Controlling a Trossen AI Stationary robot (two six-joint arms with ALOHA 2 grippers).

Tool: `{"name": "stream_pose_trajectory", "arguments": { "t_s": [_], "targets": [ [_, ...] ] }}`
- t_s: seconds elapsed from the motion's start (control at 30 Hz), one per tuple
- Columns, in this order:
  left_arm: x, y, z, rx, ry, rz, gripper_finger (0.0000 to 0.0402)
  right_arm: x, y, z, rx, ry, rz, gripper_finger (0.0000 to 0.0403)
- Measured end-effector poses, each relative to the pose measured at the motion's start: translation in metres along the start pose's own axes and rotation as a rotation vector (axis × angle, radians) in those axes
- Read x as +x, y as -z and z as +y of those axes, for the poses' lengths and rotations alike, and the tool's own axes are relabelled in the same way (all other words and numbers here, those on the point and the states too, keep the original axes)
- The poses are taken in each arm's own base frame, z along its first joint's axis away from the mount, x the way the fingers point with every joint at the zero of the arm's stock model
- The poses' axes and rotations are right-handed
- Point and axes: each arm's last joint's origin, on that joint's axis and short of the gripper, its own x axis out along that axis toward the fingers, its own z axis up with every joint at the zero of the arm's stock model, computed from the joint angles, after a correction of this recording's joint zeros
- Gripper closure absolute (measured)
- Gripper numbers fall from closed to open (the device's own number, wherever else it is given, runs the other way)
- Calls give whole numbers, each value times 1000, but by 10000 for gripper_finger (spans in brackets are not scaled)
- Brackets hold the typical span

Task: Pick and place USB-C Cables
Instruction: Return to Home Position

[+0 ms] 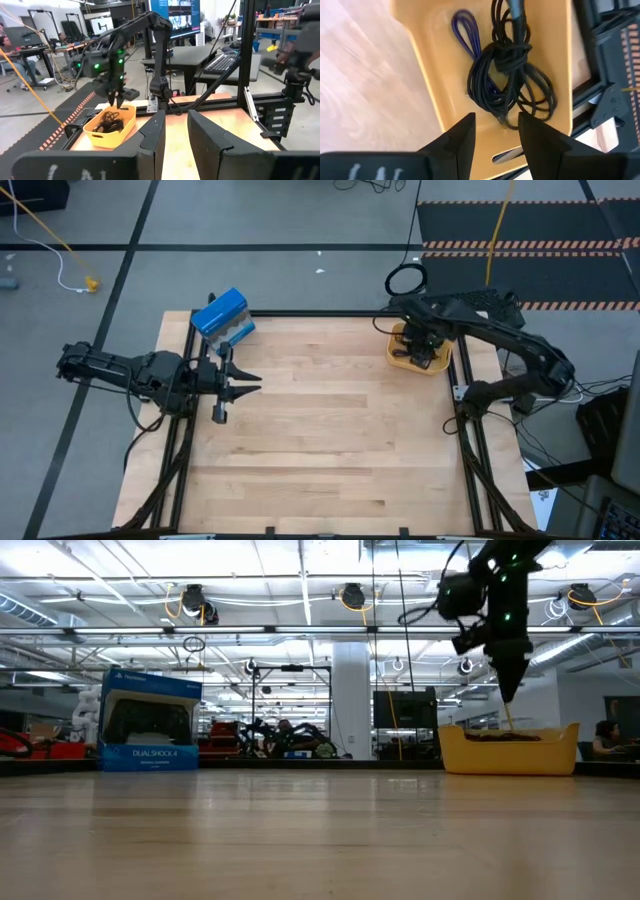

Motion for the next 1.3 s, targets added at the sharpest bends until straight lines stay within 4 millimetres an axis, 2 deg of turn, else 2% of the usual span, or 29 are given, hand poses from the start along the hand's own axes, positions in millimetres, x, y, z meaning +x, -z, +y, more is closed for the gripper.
{"name": "stream_pose_trajectory", "arguments": {
  "t_s": [0.27,0.57,0.77,0.97,1.1,1.3],
  "targets": [
    [0,0,0,-1,0,-2,316,-40,26,21,31,1,-204,261],
    [0,0,0,16,0,-3,316,-73,56,43,78,-162,-444,269],
    [0,0,0,-6,0,2,316,-65,66,61,27,-230,-633,313],
    [0,2,0,-1,2,17,316,-45,71,77,-32,-269,-710,366],
    [0,2,0,-25,1,18,316,-37,71,86,-112,-328,-777,396],
    [0,3,0,-56,2,28,316,-42,70,97,-262,-397,-939,399]
  ]
}}
